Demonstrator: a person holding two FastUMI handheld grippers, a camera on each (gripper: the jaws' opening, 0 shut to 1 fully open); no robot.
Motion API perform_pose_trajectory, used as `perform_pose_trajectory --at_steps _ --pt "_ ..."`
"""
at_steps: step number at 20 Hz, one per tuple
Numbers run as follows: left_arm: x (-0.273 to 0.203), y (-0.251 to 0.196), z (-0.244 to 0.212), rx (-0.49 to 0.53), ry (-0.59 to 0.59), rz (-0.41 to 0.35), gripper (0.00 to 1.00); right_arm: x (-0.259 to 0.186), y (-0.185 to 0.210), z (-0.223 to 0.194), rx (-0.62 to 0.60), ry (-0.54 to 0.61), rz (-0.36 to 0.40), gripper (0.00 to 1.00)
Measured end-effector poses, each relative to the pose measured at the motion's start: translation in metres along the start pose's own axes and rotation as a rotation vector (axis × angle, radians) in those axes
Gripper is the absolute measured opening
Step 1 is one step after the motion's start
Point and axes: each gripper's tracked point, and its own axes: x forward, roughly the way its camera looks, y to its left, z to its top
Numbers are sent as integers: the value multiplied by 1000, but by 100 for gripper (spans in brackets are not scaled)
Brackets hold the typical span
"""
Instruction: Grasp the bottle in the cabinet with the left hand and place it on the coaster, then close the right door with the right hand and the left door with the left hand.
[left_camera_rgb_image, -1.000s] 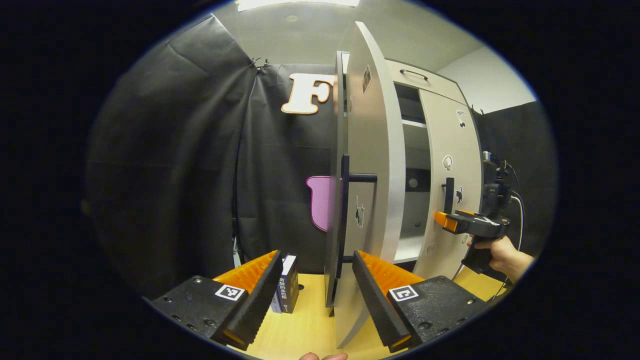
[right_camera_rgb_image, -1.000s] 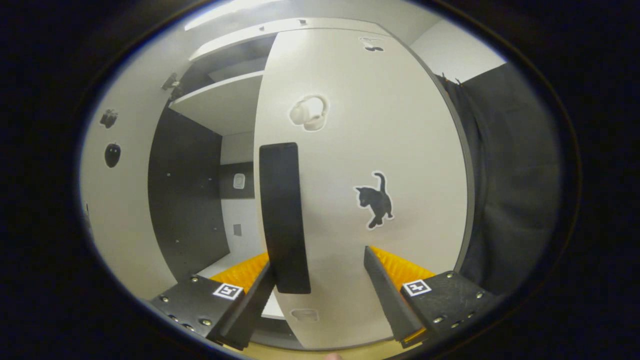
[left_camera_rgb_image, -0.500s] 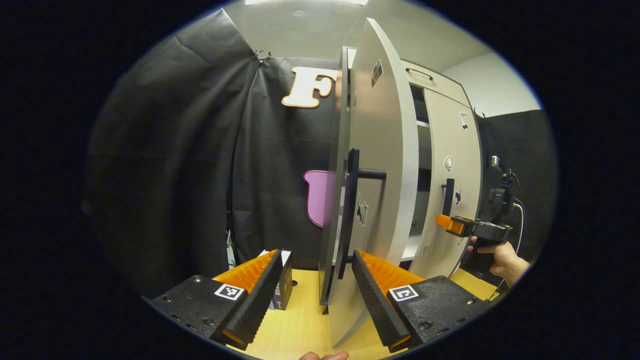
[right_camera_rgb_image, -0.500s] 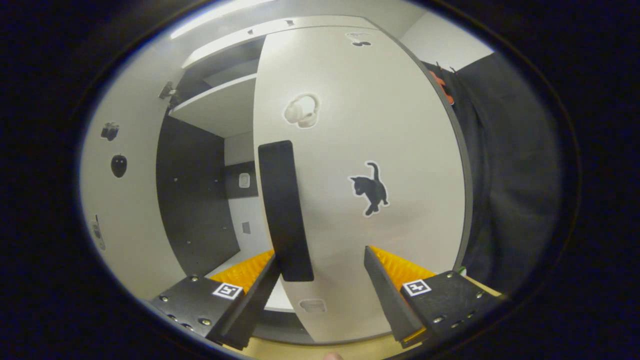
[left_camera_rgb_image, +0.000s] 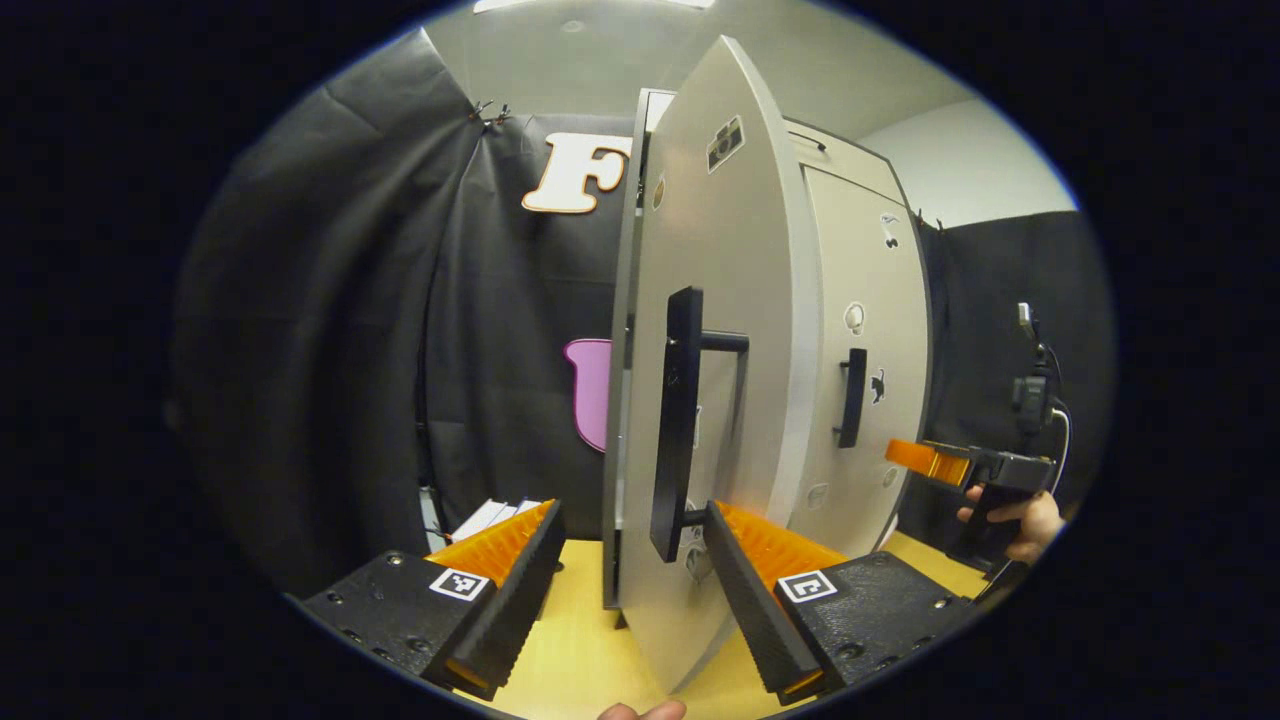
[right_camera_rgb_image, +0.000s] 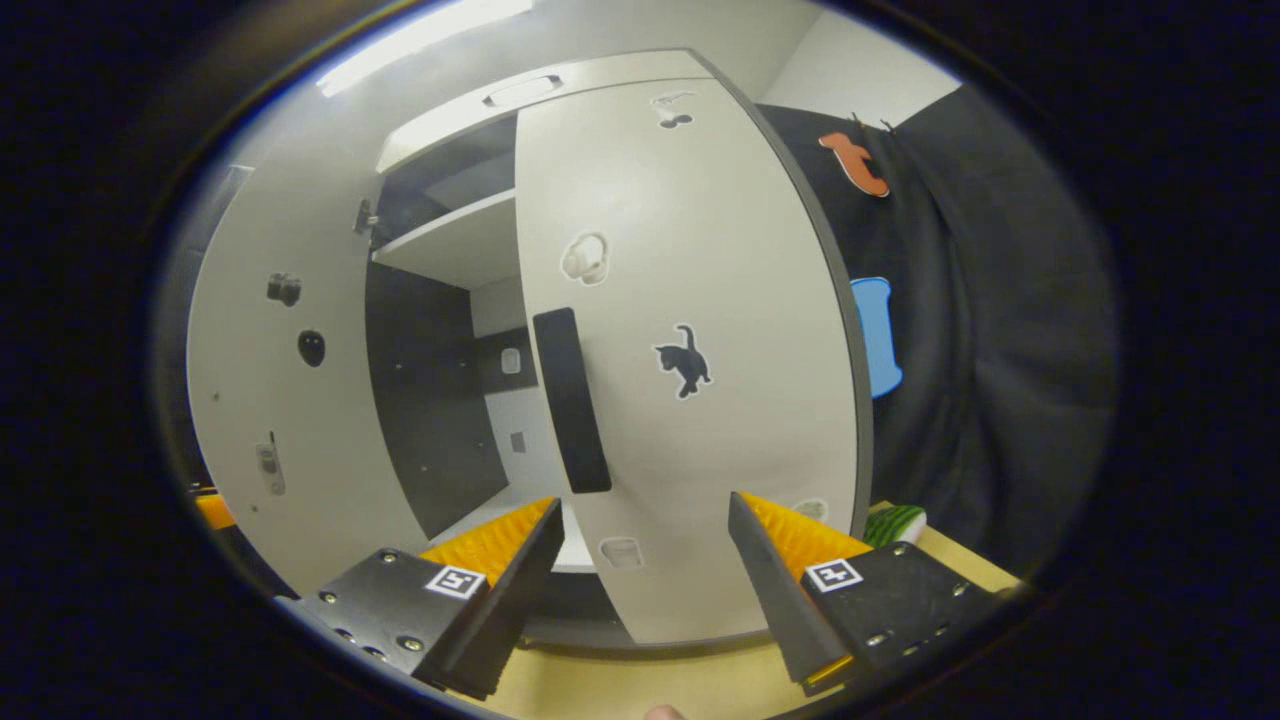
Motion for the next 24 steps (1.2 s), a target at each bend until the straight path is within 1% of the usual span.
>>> perform_pose_trajectory --at_steps 1,2,6,7,8,9,12,13,14,16,17,19,24 --pt "3 -9 -2 -7 6 -9 90 -8 -1 -1 -1 7 5 97" --pt "7 -17 -2 -10 1 -14 90 -14 -3 -1 1 9 9 100" --pt "21 -44 -2 29 -14 -34 90 -35 -11 0 12 21 9 100" --pt "25 -50 -2 37 -15 -36 84 -39 -14 1 17 22 7 100" --pt "31 -54 -4 37 -15 -34 90 -43 -16 1 23 27 7 100" --pt "36 -62 -4 35 -12 -46 92 -46 -17 1 26 32 6 100" --pt "64 -88 -8 27 -9 -78 95 -54 -25 2 14 31 -6 100" --pt "73 -96 -8 36 -16 -82 95 -57 -29 2 14 33 -13 97" --pt "84 -103 -8 54 -21 -81 96 -59 -31 3 18 32 -15 100" --pt "105 -117 -11 62 -27 -79 99 -63 -40 3 23 32 -33 100" --pt "116 -122 -12 65 -26 -77 98 -65 -45 3 24 32 -45 100" --pt "129 -130 -9 80 -30 -75 98 -68 -56 3 22 37 -64 100" --pt "160 -139 -11 73 -33 -67 98 -70 -73 -7 43 58 -98 100"
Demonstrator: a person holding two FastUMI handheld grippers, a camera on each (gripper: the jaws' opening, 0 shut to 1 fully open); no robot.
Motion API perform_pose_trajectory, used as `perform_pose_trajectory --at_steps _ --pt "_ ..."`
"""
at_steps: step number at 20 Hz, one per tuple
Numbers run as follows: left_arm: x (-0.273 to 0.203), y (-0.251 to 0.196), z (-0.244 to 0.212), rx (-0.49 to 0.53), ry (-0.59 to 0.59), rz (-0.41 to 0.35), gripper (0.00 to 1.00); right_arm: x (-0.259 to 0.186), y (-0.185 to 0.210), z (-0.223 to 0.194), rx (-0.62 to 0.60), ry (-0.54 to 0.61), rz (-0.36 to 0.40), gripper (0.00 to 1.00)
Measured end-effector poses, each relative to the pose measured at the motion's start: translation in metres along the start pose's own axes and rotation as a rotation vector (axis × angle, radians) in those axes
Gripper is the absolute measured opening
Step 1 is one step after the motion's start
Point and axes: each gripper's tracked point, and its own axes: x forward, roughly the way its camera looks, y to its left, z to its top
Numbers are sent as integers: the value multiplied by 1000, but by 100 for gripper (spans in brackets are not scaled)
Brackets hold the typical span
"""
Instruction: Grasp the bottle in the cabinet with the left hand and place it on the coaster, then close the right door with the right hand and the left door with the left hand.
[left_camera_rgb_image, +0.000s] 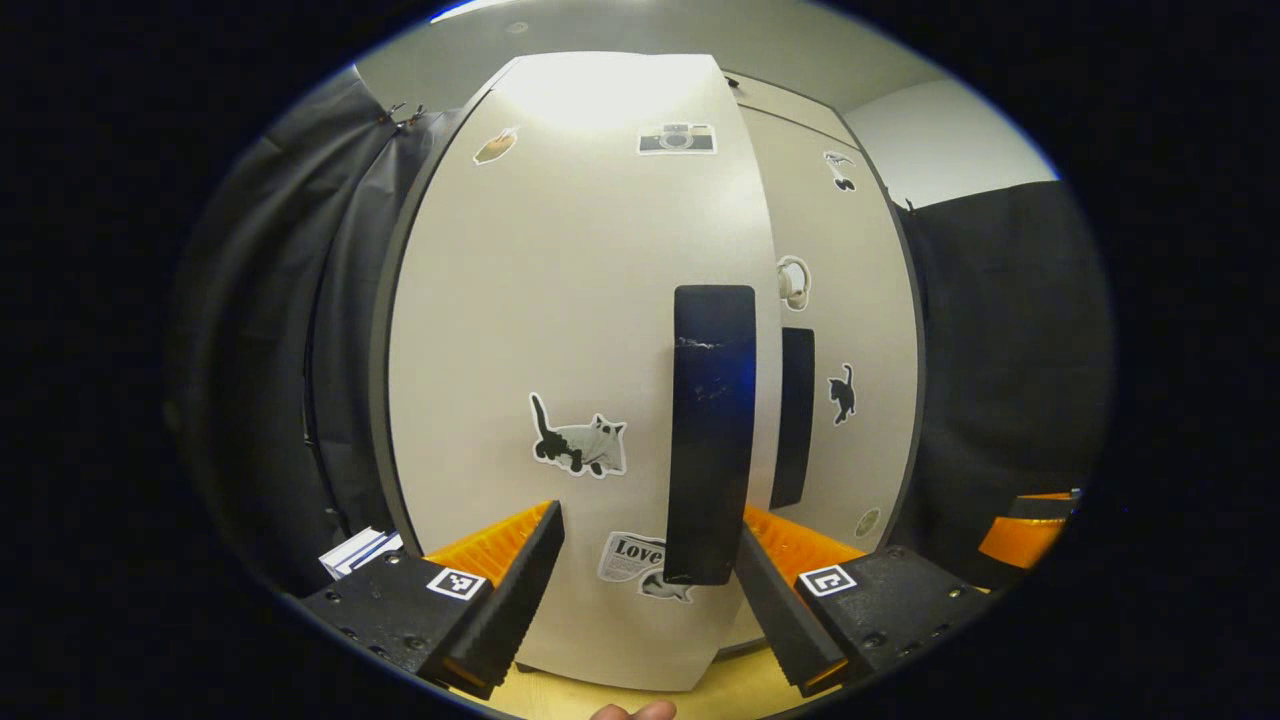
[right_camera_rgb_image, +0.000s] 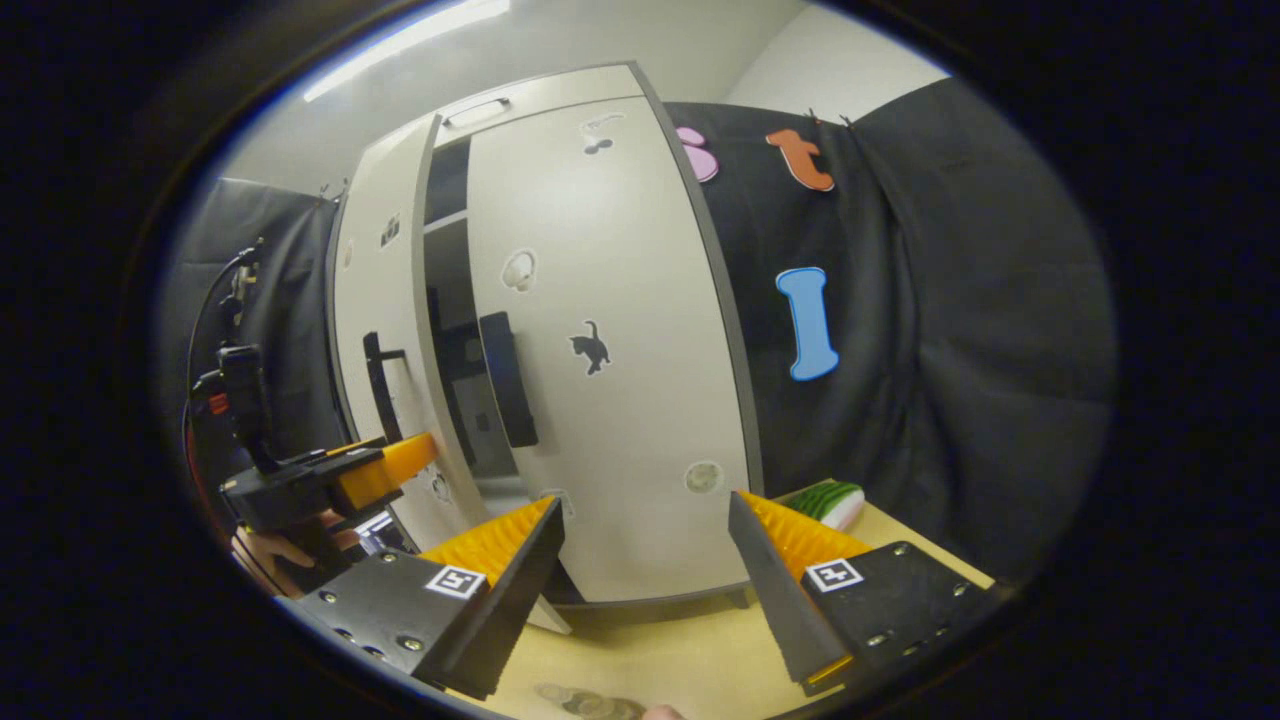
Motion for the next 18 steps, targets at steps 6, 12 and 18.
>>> perform_pose_trajectory --at_steps 6,12,18 --pt "34 -5 -2 3 -3 40 98 2 -7 -11 6 24 -18 100" --pt "48 -2 -2 26 -18 121 98 4 -5 -21 -8 49 -15 100" --pt "57 1 -4 44 -25 172 99 0 -4 -24 -16 58 -6 100"
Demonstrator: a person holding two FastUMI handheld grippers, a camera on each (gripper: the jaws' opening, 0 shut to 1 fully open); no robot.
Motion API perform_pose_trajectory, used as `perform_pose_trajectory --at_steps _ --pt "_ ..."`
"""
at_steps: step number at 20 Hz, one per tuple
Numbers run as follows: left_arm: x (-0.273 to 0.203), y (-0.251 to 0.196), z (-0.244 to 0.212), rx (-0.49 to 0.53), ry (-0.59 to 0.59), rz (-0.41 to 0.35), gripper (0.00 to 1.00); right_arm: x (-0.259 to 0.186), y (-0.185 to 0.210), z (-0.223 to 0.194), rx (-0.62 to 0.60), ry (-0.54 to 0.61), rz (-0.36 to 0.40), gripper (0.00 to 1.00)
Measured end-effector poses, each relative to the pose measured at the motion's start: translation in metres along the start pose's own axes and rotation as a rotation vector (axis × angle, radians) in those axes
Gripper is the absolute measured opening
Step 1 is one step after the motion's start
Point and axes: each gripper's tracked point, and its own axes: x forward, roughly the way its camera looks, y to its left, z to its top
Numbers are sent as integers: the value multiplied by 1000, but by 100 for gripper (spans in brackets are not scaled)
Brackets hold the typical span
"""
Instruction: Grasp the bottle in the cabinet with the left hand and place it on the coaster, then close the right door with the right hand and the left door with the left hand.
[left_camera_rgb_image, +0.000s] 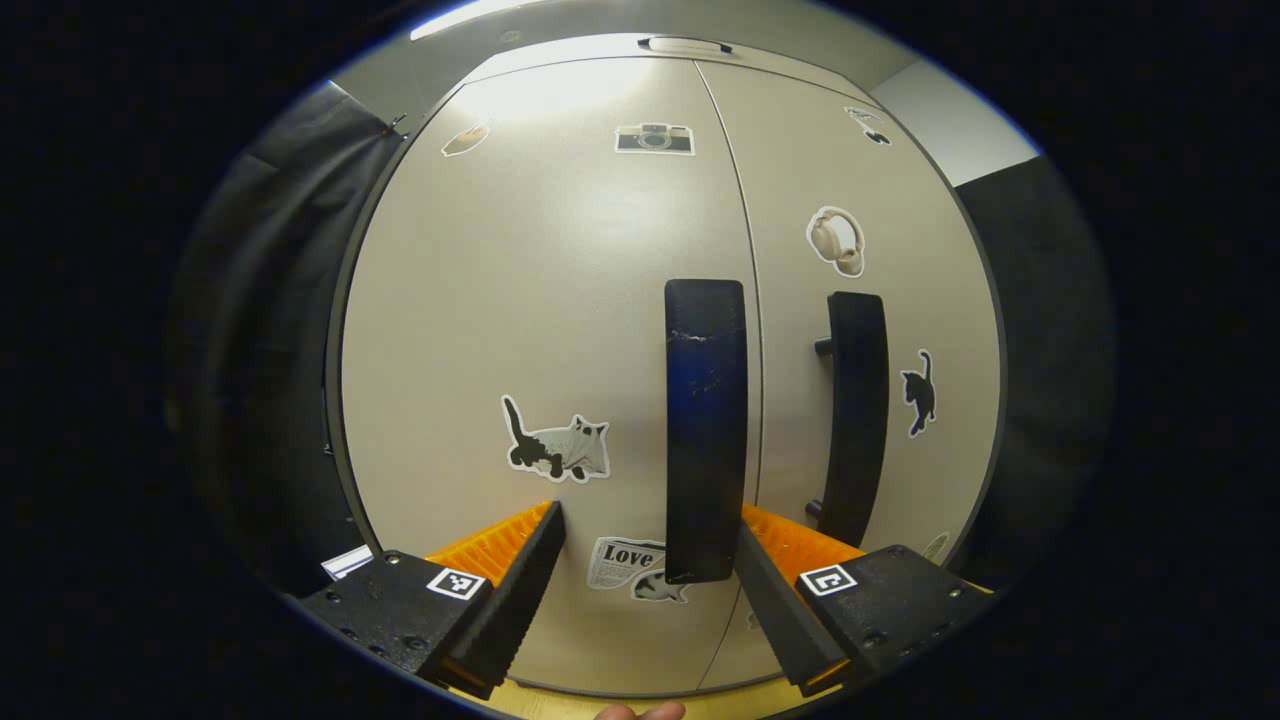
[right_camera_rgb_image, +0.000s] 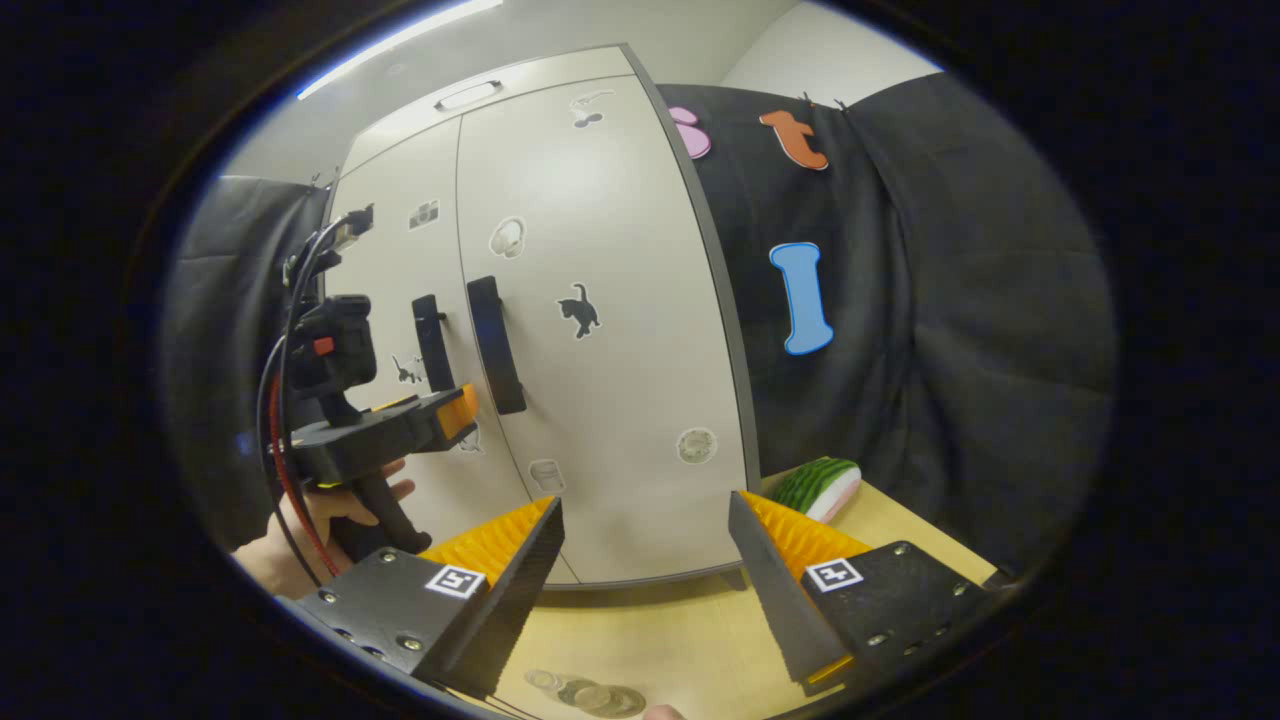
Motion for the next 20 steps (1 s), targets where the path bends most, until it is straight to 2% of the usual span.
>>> perform_pose_trajectory --at_steps 2,6,7,10,11,12,13,15,20 --pt "0 -1 -1 4 -2 6 98 -2 -2 0 2 0 -2 97" --pt "-8 -1 -3 -15 34 -8 98 -11 -4 4 4 -6 2 97" --pt "-15 -2 -1 -22 34 -14 99 -14 -5 8 2 -14 2 100" --pt "-46 0 13 -22 16 -23 99 -21 0 23 -7 -42 21 100" --pt "-58 2 18 -14 12 -24 99 -24 2 27 -11 -49 27 97" --pt "-72 3 22 -8 13 -30 99 -25 4 31 -14 -55 36 100" --pt "-86 5 25 -10 12 -35 99 -27 8 35 -15 -62 43 97" --pt "-113 12 31 -21 15 -42 99 -29 16 41 -20 -75 57 100" --pt "-171 44 31 -28 40 7 99 -36 40 47 -61 -93 75 100"
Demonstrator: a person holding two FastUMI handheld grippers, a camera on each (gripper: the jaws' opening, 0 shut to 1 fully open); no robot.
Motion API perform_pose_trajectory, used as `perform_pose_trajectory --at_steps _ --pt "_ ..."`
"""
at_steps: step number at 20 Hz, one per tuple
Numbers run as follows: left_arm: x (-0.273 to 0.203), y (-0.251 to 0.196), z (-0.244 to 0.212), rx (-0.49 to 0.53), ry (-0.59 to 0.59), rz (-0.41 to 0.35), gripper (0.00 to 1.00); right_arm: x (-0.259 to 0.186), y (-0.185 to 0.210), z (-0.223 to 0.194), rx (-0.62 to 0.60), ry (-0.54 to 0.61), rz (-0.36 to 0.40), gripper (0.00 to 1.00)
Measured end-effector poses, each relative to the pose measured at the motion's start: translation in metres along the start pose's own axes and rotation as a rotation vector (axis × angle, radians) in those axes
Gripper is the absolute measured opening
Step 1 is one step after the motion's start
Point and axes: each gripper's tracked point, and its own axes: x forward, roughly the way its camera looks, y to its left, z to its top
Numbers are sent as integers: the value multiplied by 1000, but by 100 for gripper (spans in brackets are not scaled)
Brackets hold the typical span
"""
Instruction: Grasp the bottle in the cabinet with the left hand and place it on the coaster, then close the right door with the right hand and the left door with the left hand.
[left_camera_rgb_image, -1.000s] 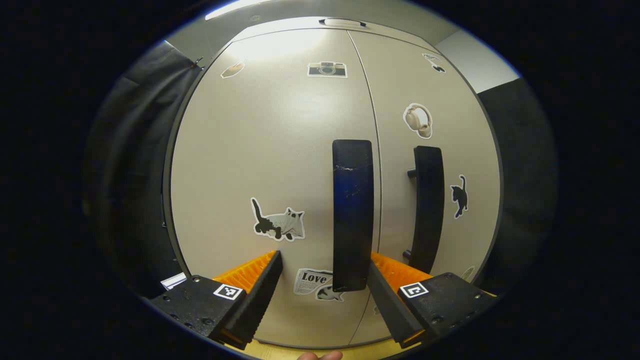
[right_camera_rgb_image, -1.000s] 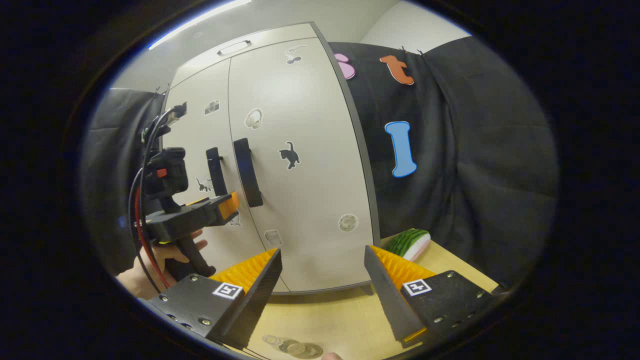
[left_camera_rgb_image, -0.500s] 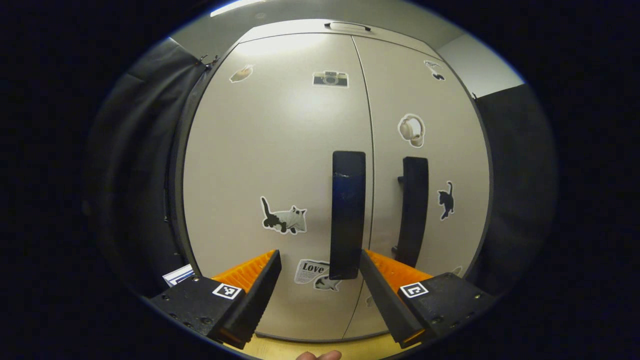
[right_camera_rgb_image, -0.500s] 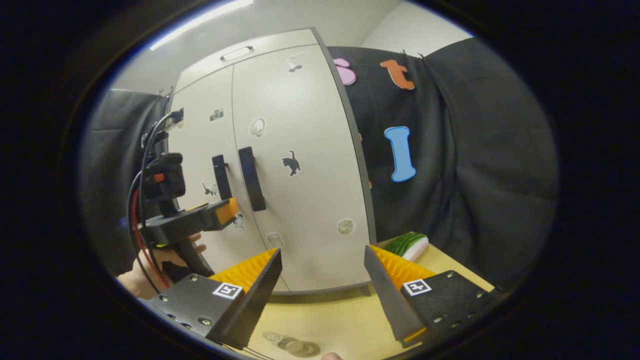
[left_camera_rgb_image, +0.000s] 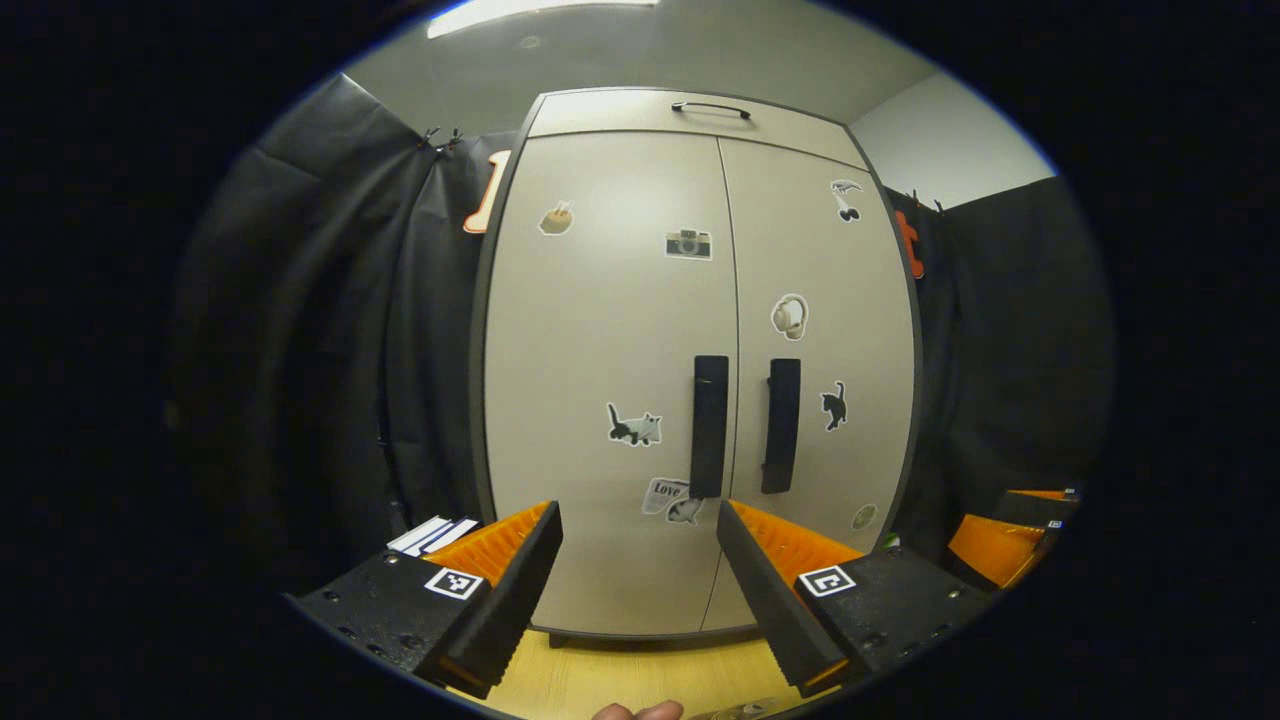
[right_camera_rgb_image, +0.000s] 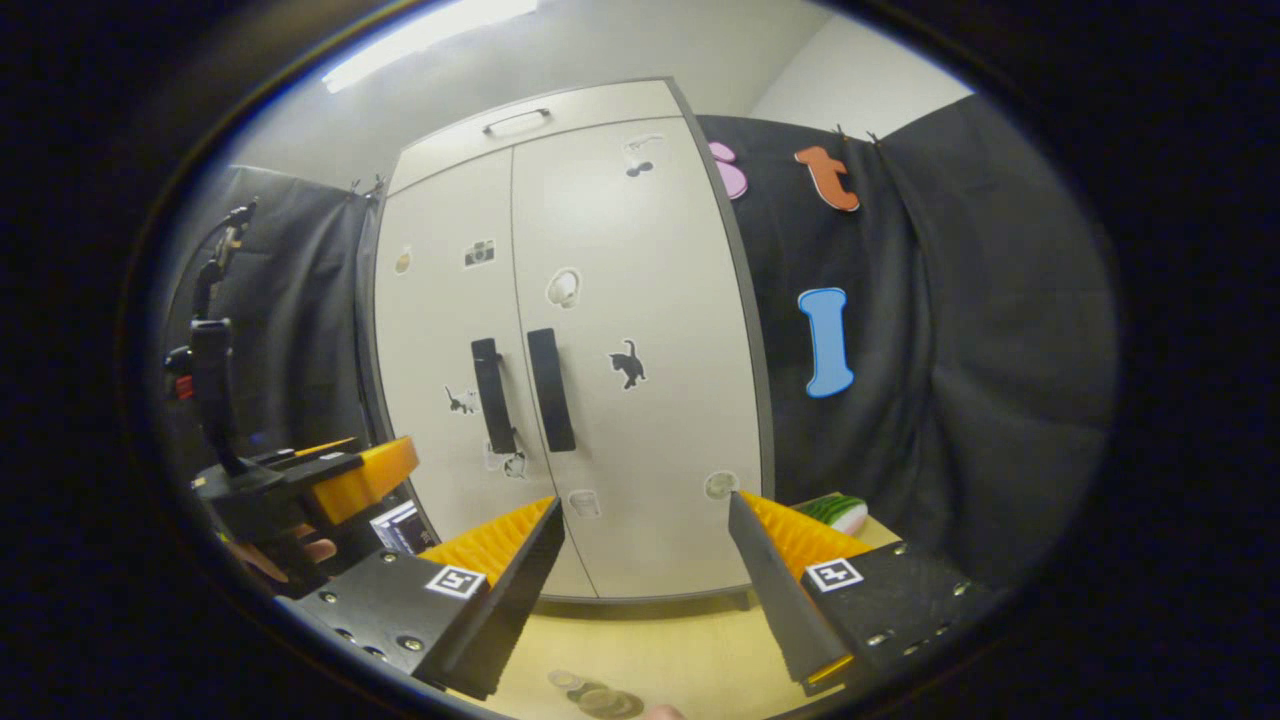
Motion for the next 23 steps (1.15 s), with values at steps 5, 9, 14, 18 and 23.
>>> perform_pose_trajectory --at_steps 5,9,14,18,23 --pt "-32 20 2 19 -13 46 96 -6 23 1 -33 -10 15 96" --pt "-41 25 0 44 -26 55 96 -10 28 3 -49 -21 5 100" --pt "-43 25 -9 52 -17 61 96 -14 26 9 -54 -32 -2 100" --pt "-39 27 -3 49 -39 74 96 -15 22 13 -53 -34 -7 100" --pt "-34 26 6 62 -63 76 96 -12 25 16 -66 -34 2 100"
